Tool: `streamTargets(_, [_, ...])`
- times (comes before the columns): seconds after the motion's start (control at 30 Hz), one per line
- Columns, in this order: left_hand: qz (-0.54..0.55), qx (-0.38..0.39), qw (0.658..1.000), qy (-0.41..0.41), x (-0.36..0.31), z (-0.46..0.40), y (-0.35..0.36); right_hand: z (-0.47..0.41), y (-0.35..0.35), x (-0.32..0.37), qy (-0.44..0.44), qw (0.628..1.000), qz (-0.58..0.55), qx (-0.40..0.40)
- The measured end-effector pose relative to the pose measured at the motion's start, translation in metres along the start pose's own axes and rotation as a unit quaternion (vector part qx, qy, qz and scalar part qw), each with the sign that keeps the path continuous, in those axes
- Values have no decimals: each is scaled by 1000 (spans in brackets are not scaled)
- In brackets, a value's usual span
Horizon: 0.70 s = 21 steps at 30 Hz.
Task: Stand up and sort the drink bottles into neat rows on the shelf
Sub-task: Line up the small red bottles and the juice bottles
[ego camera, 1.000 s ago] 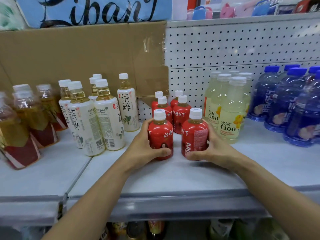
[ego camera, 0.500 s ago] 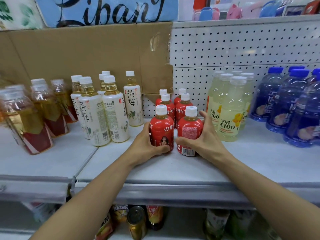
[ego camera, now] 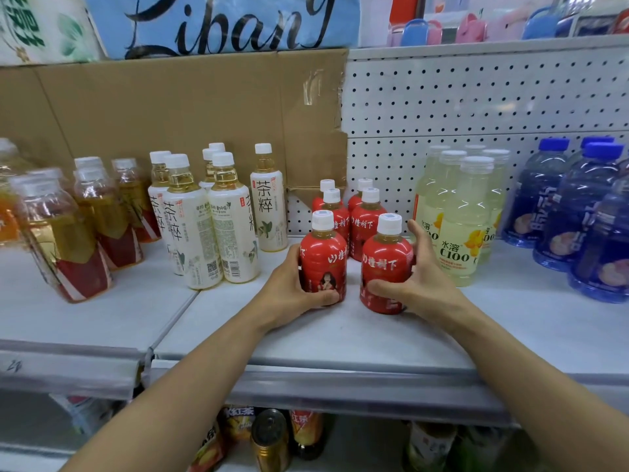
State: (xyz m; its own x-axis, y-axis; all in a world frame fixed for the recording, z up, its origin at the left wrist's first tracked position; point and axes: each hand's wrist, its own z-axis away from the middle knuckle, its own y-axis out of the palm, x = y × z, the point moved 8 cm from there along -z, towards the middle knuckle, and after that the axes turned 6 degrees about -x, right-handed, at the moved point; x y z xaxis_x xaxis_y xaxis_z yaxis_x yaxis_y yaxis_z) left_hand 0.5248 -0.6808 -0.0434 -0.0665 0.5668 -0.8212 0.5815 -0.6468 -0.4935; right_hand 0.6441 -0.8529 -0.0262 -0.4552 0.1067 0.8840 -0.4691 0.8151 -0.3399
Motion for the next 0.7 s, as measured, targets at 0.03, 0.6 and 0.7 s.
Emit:
streamTargets(0.03, [1,0,1000,1,0,0,0,-1,0,0,9,1000,-10,12])
streamTargets(0.6, [-7,-12,1000,-11,-4,-22,12,-24,0,-4,31,997,69,-12])
streamTargets(0.7, [-27,-26,999,-19,0,-31,11,-34,5,-7,41,998,53,5])
